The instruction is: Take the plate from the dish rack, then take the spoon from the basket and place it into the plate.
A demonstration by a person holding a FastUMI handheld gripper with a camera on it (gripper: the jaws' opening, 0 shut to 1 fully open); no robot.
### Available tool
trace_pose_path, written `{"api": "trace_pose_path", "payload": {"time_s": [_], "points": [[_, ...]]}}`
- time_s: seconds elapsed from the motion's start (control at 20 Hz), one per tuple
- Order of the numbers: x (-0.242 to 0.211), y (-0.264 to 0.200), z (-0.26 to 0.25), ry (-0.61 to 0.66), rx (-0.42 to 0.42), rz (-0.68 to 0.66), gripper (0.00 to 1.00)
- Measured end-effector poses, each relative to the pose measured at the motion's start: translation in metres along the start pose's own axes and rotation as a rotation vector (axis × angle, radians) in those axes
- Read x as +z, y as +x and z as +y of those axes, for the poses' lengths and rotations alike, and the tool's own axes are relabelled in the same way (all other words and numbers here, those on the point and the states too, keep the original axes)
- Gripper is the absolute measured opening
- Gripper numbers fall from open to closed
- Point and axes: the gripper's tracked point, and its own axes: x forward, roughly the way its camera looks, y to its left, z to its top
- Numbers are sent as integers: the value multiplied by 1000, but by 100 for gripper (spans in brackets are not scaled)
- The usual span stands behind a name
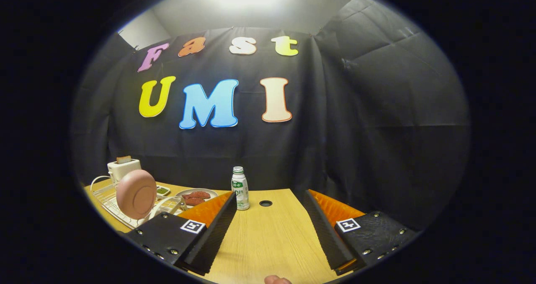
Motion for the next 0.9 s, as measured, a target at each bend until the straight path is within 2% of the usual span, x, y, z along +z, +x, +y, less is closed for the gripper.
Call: {"api": "trace_pose_path", "payload": {"time_s": [0.25,0.4,0.7,0.9], "points": [[52,-27,39,61,7,-10,98],[65,-30,72,143,48,5,98],[91,-24,128,70,79,0,98],[94,-21,166,48,95,68,98]]}}
